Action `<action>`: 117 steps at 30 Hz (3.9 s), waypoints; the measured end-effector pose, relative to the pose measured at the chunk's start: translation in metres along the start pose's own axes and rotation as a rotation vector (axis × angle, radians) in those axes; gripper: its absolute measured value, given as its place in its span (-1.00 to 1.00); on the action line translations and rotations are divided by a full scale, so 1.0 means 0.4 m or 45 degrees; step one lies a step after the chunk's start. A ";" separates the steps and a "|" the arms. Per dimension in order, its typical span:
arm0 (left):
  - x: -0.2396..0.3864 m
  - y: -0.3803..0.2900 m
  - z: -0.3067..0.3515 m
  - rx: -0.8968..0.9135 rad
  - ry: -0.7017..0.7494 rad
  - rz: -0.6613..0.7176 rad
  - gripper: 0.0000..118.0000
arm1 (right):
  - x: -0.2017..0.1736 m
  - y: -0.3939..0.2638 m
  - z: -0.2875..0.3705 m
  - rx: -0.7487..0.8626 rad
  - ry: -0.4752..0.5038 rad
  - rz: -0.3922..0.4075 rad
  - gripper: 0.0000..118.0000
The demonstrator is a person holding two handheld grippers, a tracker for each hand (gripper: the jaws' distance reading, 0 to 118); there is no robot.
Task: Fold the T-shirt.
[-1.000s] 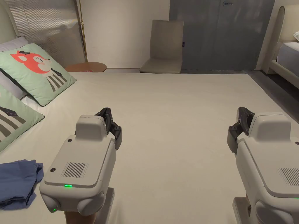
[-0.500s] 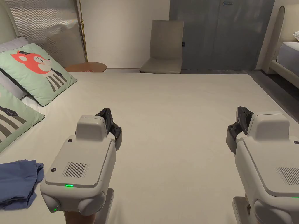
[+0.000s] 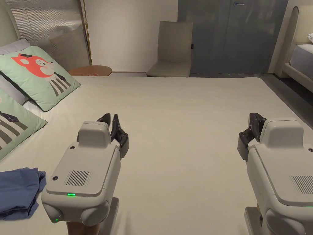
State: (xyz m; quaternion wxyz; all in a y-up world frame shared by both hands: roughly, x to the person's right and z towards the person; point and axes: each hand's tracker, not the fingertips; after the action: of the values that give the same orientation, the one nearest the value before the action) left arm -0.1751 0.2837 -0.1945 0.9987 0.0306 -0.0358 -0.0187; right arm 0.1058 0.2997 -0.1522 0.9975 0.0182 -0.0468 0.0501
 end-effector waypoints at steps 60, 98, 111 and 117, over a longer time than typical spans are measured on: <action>0.003 0.005 -0.006 0.021 0.024 -0.007 0.87 | 0.017 -0.006 -0.003 0.016 -0.025 -0.032 0.99; 0.003 0.013 -0.001 0.029 0.019 -0.010 0.87 | 0.014 0.006 0.008 0.029 -0.023 -0.024 0.99; 0.003 0.012 -0.003 0.021 0.017 -0.017 0.87 | 0.012 0.012 0.012 0.026 -0.028 -0.014 0.99; 0.001 0.008 -0.006 0.019 0.017 -0.021 0.87 | 0.011 0.016 0.014 0.015 -0.032 -0.012 0.99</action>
State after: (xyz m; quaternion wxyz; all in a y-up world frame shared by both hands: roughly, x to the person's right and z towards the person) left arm -0.1742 0.2870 -0.1964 0.9985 0.0384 -0.0291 -0.0265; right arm 0.1088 0.3061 -0.1458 0.9969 0.0250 -0.0592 0.0456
